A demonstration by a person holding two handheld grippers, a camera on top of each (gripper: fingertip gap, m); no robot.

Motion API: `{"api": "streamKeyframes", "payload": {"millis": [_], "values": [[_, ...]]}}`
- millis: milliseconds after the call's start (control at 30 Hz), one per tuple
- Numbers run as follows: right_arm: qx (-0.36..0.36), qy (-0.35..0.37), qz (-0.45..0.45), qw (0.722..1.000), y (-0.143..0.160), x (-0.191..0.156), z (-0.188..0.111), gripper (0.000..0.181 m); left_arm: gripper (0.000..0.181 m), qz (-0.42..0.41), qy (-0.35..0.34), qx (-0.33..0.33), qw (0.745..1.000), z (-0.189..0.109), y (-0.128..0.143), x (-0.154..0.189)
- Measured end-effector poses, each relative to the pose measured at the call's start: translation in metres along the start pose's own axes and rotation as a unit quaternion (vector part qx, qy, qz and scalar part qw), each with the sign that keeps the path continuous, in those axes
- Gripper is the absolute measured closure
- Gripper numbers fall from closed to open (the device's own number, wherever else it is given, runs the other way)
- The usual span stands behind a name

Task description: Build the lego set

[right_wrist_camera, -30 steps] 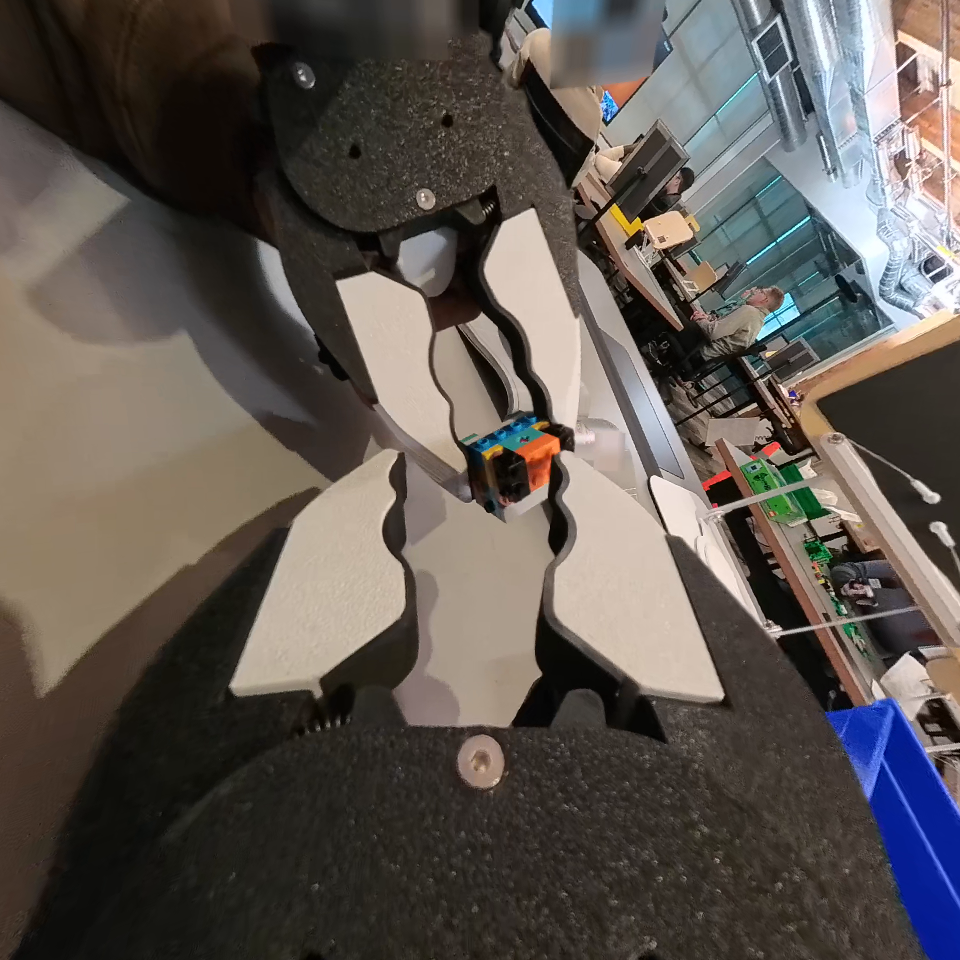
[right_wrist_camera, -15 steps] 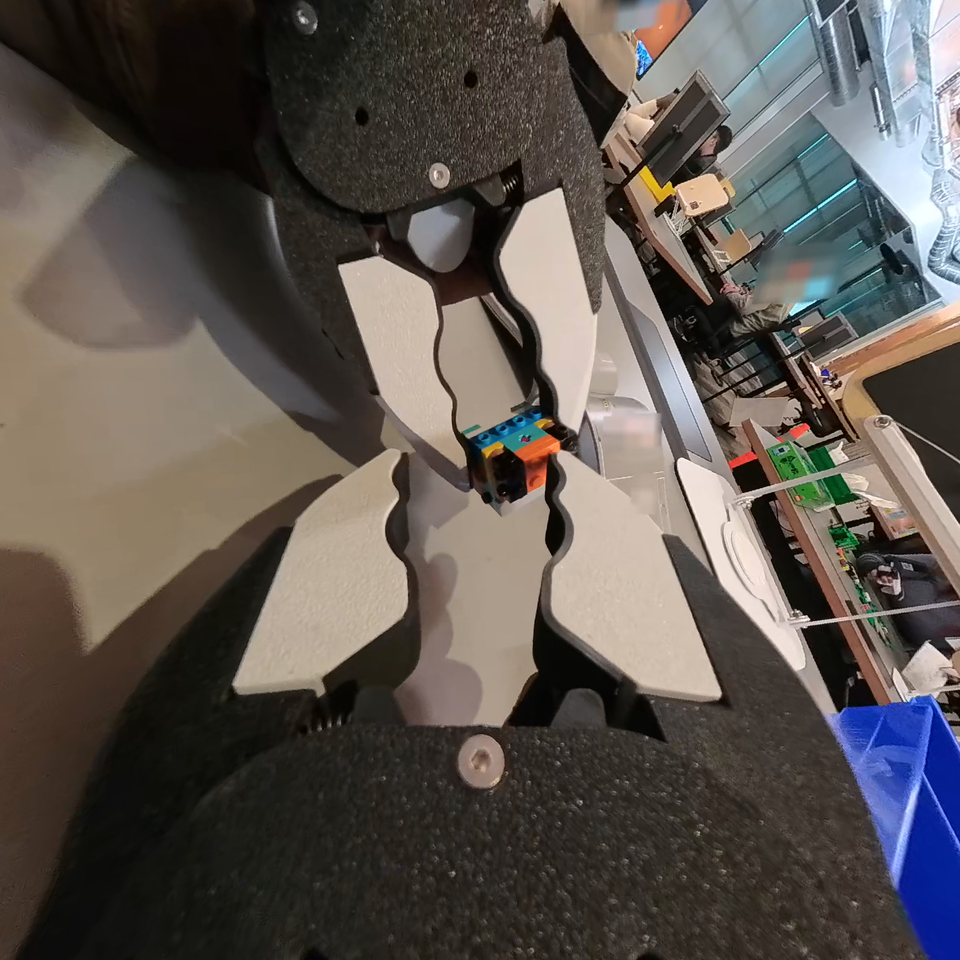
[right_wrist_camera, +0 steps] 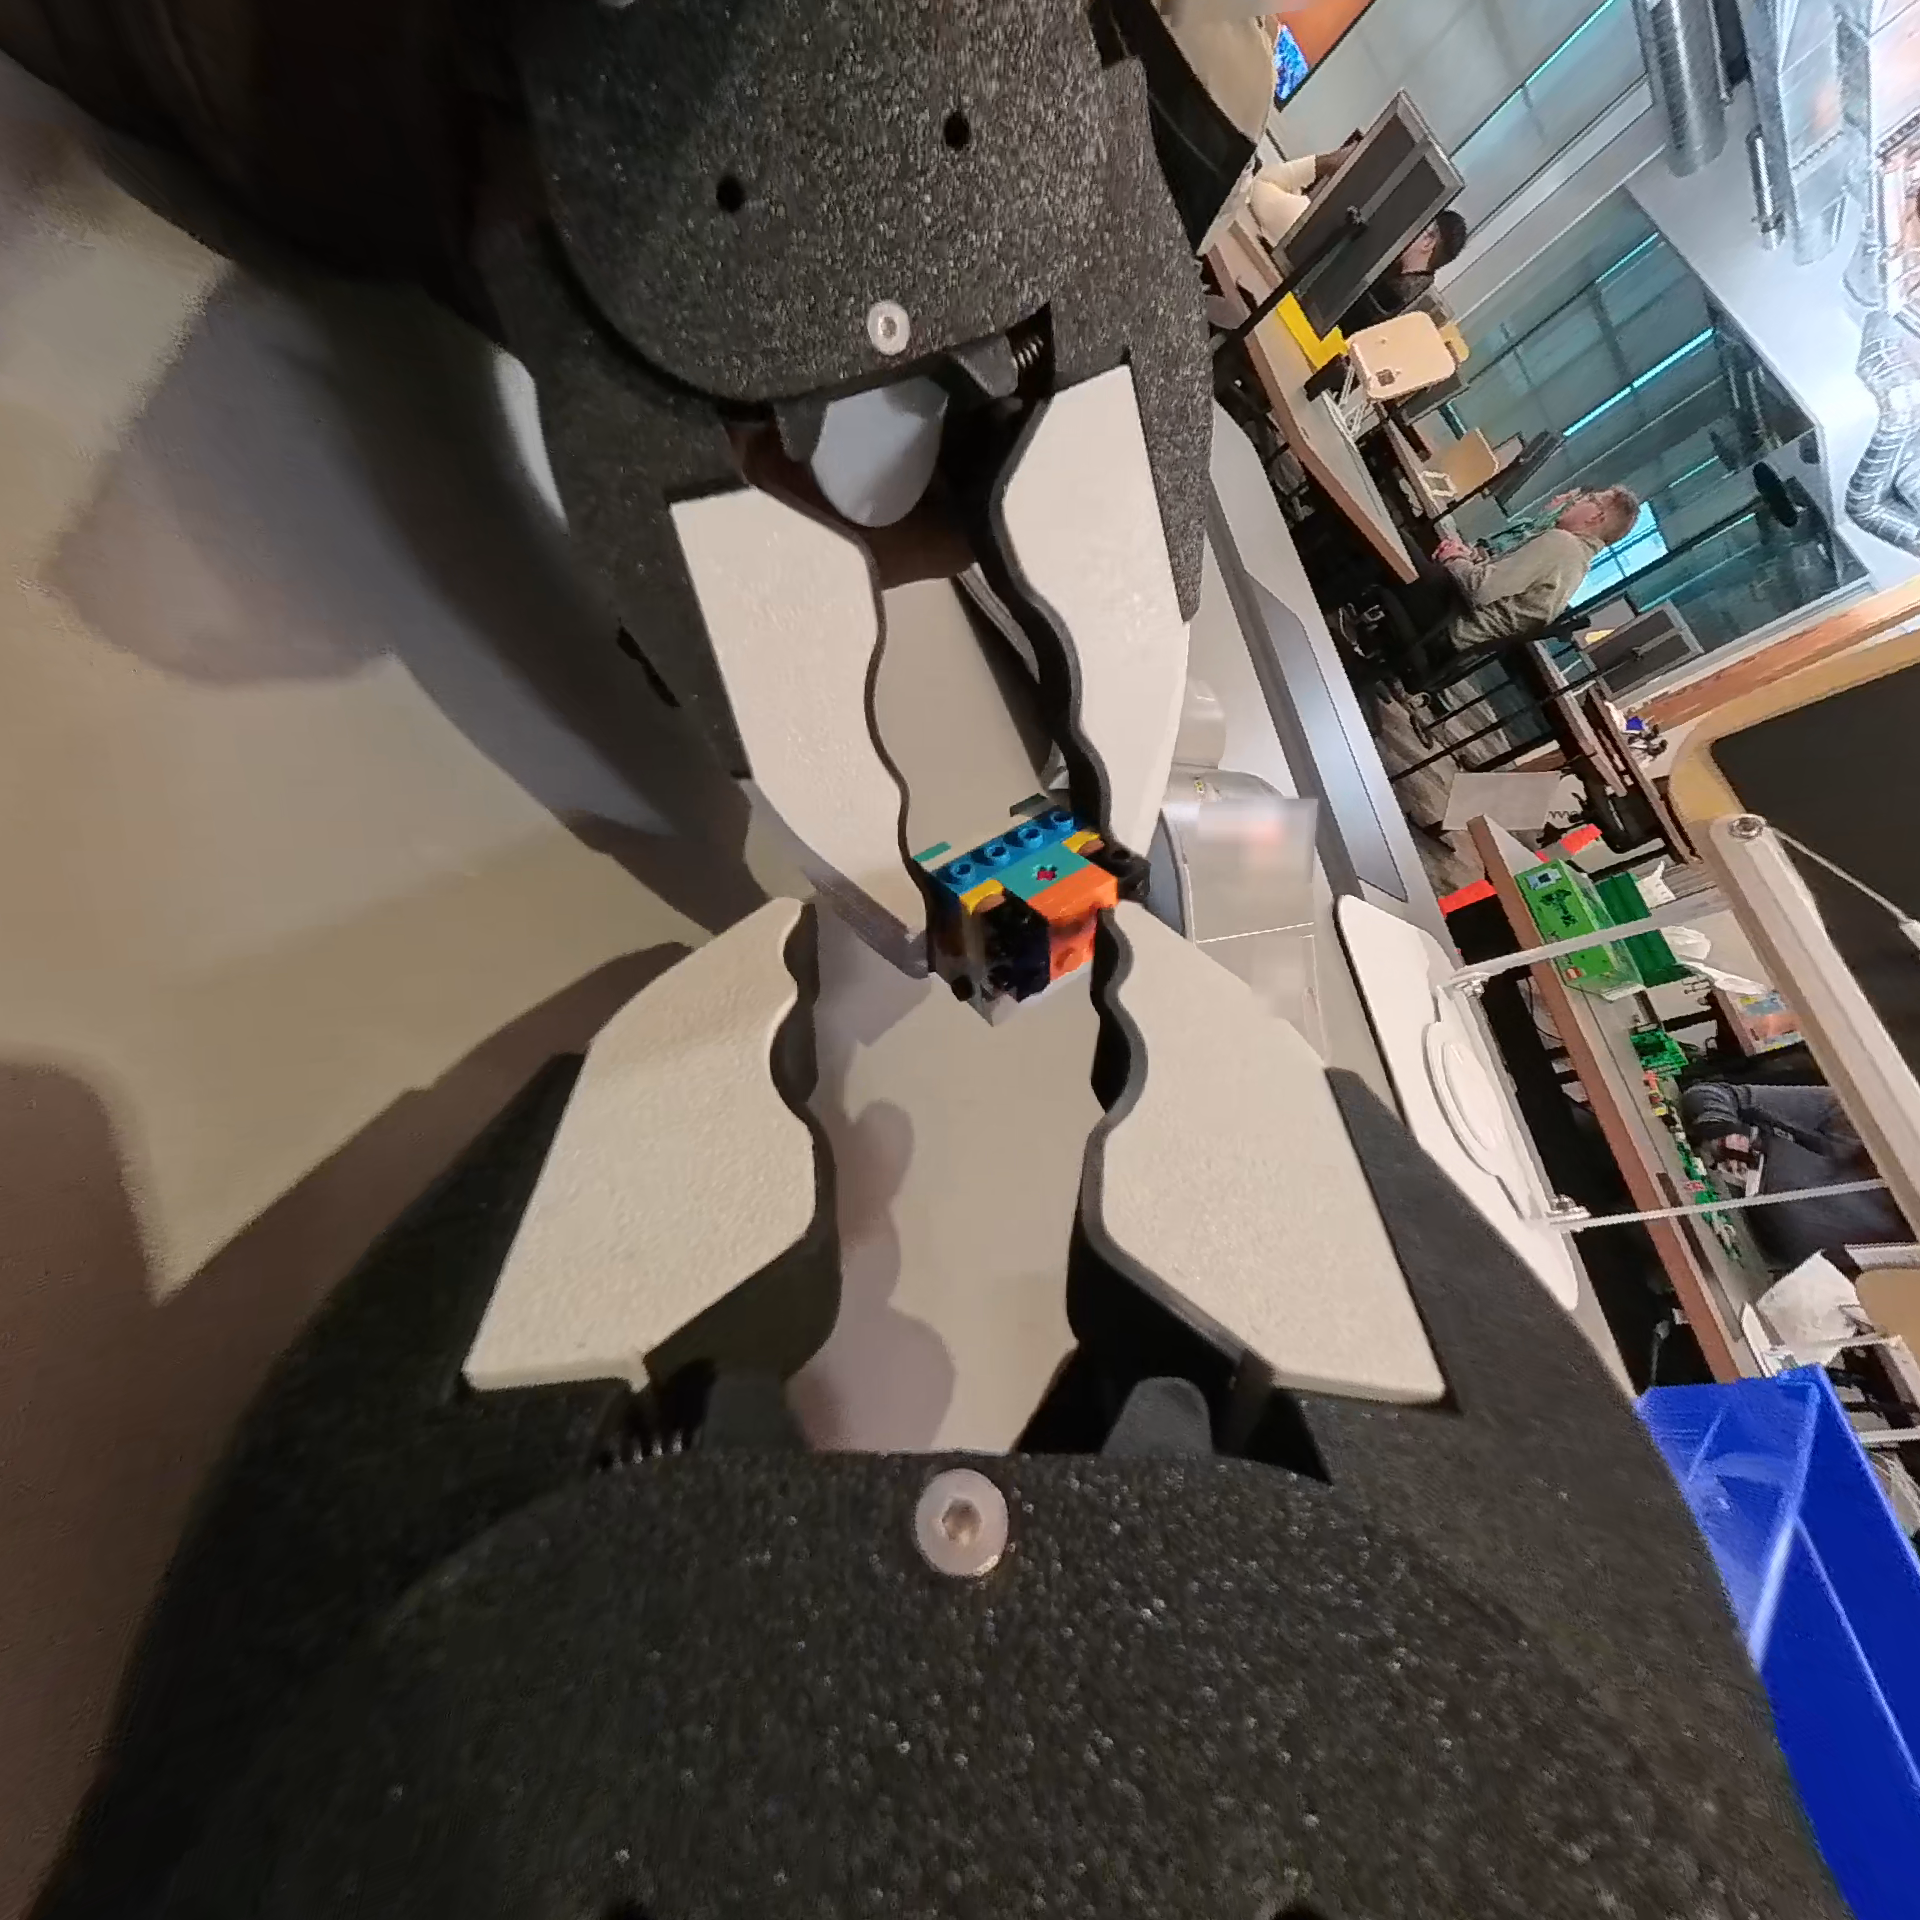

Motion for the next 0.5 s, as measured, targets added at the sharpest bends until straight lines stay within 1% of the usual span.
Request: {"api": "streamKeyframes", "payload": {"millis": [167,267,400,500], "values": [[0.01,0.014,0.021,1.0,0.004,0.006,-0.002,0.124,0.14,-0.034,0.019,0.013,0.999,0.001,0.0,-0.001],[0.025,0.051,0.008,0.998,0.004,0.011,-0.002,0.121,0.14,-0.092,0.047,0.03,0.994,0.001,0.001,-0.003],[0.033,0.083,-0.037,0.995,0.004,0.009,0.0,0.12,0.14,-0.194,0.077,0.053,0.977,0.0,0.005,-0.011],[0.021,0.074,-0.063,0.995,0.005,0.003,0.004,0.115,0.14,-0.252,0.108,0.093,0.957,-0.003,0.003,-0.015]]}}
Point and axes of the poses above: each gripper's, where its closed fingertips meet, z out along the fingers, y out of its underside, x = y × z across the jaws, the point moved 7 cm from there along -z, back along the fingers, and after that the axes turned 9 degrees about y, right-handed, at the moved point
